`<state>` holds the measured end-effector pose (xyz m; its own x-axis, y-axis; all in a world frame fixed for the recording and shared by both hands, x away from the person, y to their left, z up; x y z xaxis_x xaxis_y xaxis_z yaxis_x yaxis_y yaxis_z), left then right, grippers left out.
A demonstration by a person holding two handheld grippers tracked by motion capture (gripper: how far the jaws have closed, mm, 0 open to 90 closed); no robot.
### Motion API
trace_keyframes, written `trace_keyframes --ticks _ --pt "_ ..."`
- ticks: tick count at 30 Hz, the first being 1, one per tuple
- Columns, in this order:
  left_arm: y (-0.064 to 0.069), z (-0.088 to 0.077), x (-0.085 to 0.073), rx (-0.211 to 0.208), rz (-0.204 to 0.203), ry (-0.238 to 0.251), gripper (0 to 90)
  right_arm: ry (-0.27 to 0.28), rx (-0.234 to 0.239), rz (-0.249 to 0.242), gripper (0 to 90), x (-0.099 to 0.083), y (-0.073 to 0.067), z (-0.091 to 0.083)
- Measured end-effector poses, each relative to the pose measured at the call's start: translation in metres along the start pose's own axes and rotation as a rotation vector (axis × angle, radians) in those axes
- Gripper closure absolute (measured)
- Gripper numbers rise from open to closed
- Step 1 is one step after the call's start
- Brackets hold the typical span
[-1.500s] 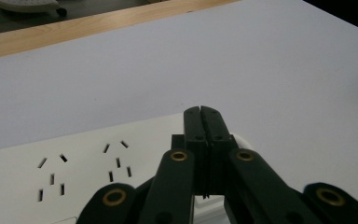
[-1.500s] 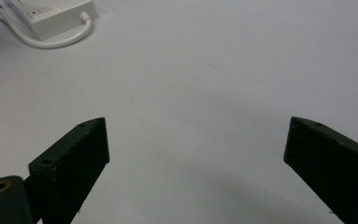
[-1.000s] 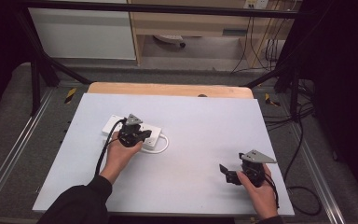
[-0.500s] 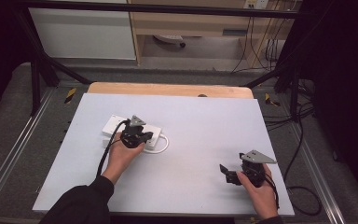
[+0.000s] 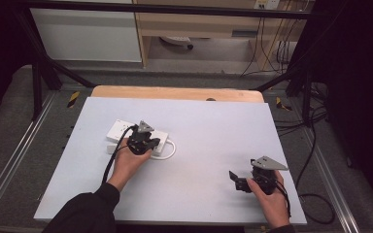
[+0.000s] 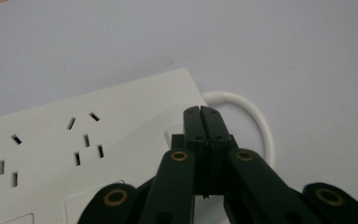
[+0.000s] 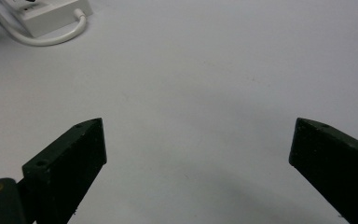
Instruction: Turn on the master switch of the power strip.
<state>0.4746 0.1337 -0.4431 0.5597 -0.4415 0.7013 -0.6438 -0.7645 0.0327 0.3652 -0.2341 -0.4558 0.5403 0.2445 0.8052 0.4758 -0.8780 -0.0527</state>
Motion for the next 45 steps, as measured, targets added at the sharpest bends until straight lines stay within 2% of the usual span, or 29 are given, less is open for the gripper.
trace_keyframes --ticks 28,45 --pt "0.0011 0.0029 -0.0002 0.011 0.009 -0.003 90.0 -0.007 -0.001 -0.017 4.5 -0.0001 0.0 0.0014" --pt "0.0022 0.0047 -0.0011 0.023 0.024 -0.005 90.0 -0.009 -0.002 -0.01 4.3 -0.0001 0.0012 0.001"
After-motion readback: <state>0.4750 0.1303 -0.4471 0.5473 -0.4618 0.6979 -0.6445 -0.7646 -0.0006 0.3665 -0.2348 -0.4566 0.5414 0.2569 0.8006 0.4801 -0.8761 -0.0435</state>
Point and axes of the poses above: each handheld gripper's, and its own axes: z roughly forward along the jaws, x roughly out of its top, y roughly to its right, the point moved 3 cm from there along z, roughly forward along the jaws, and after that the axes turned 4 degrees about -y, right-handed, at the moved point
